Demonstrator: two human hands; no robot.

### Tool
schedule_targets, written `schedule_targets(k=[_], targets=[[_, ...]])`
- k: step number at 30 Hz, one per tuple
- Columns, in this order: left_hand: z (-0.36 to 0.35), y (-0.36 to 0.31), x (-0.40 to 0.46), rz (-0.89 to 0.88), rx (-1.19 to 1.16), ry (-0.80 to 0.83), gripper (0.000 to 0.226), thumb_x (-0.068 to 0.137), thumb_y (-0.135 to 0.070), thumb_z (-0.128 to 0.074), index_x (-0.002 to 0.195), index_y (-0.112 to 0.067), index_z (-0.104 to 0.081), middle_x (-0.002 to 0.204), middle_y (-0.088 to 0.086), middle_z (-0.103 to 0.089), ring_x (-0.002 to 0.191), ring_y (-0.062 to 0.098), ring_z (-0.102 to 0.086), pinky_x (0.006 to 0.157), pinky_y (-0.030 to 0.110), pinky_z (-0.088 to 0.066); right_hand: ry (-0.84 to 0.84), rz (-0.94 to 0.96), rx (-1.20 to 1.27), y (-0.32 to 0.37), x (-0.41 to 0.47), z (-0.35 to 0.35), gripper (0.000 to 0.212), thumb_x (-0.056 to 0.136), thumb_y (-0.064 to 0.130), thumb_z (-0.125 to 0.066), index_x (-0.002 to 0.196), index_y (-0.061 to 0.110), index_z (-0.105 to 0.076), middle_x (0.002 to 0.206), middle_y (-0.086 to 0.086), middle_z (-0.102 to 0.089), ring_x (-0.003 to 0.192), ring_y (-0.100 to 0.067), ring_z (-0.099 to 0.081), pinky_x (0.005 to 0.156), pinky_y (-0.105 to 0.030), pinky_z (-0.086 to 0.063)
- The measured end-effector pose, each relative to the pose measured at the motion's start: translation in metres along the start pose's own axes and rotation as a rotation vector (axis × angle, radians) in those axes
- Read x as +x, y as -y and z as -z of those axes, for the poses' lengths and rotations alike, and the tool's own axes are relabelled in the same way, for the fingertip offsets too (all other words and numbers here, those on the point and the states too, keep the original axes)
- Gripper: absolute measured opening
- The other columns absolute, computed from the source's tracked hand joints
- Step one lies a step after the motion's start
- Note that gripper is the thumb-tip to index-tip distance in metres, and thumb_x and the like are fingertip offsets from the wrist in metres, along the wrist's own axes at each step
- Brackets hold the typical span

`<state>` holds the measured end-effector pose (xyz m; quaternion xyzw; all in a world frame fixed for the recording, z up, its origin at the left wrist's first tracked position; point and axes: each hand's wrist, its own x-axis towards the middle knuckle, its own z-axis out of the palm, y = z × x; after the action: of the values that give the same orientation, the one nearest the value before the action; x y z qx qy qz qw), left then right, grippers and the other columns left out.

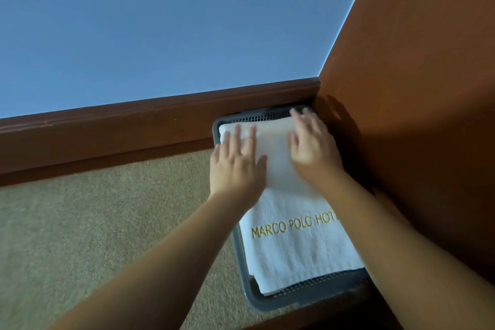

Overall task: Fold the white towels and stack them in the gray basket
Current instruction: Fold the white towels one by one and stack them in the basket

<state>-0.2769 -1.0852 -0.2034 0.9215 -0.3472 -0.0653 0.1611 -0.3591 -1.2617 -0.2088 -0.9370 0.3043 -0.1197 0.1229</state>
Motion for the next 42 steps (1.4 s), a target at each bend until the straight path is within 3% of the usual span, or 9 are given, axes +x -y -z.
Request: schedule_targets(k=[2, 4, 12, 16, 20, 23, 28, 34, 42], targets=[[-0.010, 0.003, 0.007, -0.084, 0.075, 0.181, 0.068, 0.108, -0.058, -0.016, 0.166, -0.030, 0.005, 0.174, 0.001, 0.014, 0.160, 0.020, 0.014, 0.130, 0.046, 0.005, 0.214, 0.027, -0.076, 0.001, -0.004, -0.014, 0.059, 0.109, 0.043, -0.031, 0.165, 0.031, -0.017, 0.174, -0.006, -0.010, 0.160, -0.025, -0.006, 0.129, -0.041, -0.008], [-0.021, 0.013, 0.015, -0.070, 0.092, 0.284, 0.068, 0.106, -0.060, -0.007, 0.165, -0.032, 0.013, 0.172, -0.002, 0.021, 0.158, 0.016, 0.021, 0.129, 0.048, 0.009, 0.297, 0.007, -0.135, -0.006, -0.004, -0.024, 0.059, 0.109, 0.049, -0.021, 0.165, 0.036, -0.007, 0.174, 0.000, 0.002, 0.160, -0.020, 0.006, 0.129, -0.037, 0.002], [-0.002, 0.006, 0.022, -0.064, 0.111, 0.408, 0.076, 0.106, -0.063, -0.018, 0.166, -0.025, 0.009, 0.173, 0.006, 0.019, 0.160, 0.026, 0.016, 0.128, 0.056, 0.004, 0.445, -0.063, -0.173, 0.008, 0.000, -0.007, 0.062, 0.109, 0.050, -0.021, 0.165, 0.035, 0.002, 0.173, -0.002, 0.013, 0.159, -0.023, 0.014, 0.129, -0.042, 0.005], [0.008, 0.000, -0.044, -0.257, 0.106, 0.415, 0.111, 0.087, -0.088, -0.036, 0.166, -0.022, 0.004, 0.172, 0.014, 0.018, 0.159, 0.033, 0.015, 0.129, 0.055, 0.000, 0.355, -0.147, -0.142, 0.008, -0.069, 0.008, 0.063, 0.107, 0.055, -0.028, 0.165, 0.041, -0.006, 0.174, -0.002, 0.007, 0.160, -0.028, 0.010, 0.129, -0.046, 0.003], [-0.019, 0.008, -0.089, -0.316, 0.136, 0.456, 0.136, 0.072, -0.103, -0.032, 0.161, -0.017, 0.025, 0.164, 0.015, 0.039, 0.152, 0.035, 0.034, 0.128, 0.058, 0.003, 0.334, -0.150, -0.200, -0.004, -0.125, -0.001, 0.065, 0.105, 0.065, -0.014, 0.161, 0.046, 0.013, 0.172, -0.002, 0.018, 0.158, -0.028, 0.018, 0.128, -0.045, 0.009], [-0.027, 0.007, -0.083, -0.296, 0.128, 0.474, 0.141, 0.067, -0.107, -0.030, 0.160, -0.019, 0.028, 0.162, 0.013, 0.042, 0.151, 0.033, 0.036, 0.128, 0.057, 0.006, 0.369, -0.158, -0.154, -0.009, -0.121, -0.006, 0.064, 0.104, 0.067, -0.010, 0.158, 0.048, 0.018, 0.171, 0.000, 0.024, 0.157, -0.026, 0.024, 0.127, -0.046, 0.011], [-0.003, 0.016, -0.083, -0.298, 0.149, 0.487, 0.134, 0.074, -0.100, -0.038, 0.162, -0.020, 0.023, 0.167, 0.012, 0.032, 0.156, 0.031, 0.026, 0.128, 0.058, 0.005, 0.446, -0.192, -0.120, 0.010, -0.109, 0.013, 0.064, 0.107, 0.058, -0.020, 0.162, 0.045, 0.008, 0.172, 0.001, 0.021, 0.157, -0.026, 0.023, 0.127, -0.046, 0.012], [0.053, 0.108, -0.165, -0.079, -0.030, 0.272, 0.094, 0.098, -0.073, -0.041, 0.164, -0.035, 0.016, 0.171, -0.002, 0.023, 0.158, 0.019, 0.020, 0.130, 0.045, 0.003, 0.319, -0.011, 0.118, 0.100, -0.149, 0.030, 0.060, 0.111, 0.029, -0.031, 0.164, 0.041, -0.008, 0.173, 0.004, 0.008, 0.158, -0.022, 0.017, 0.128, -0.048, 0.008], [0.158, 0.302, -0.318, 0.456, -0.088, -0.029, 0.088, 0.097, -0.071, -0.046, 0.166, -0.039, 0.000, 0.175, -0.005, 0.000, 0.161, 0.018, 0.002, 0.127, 0.037, -0.009, 0.414, 0.542, 0.152, 0.329, -0.187, -0.011, 0.059, 0.110, 0.044, -0.033, 0.164, 0.042, -0.010, 0.173, 0.008, 0.010, 0.158, -0.023, 0.018, 0.127, -0.047, 0.007]])
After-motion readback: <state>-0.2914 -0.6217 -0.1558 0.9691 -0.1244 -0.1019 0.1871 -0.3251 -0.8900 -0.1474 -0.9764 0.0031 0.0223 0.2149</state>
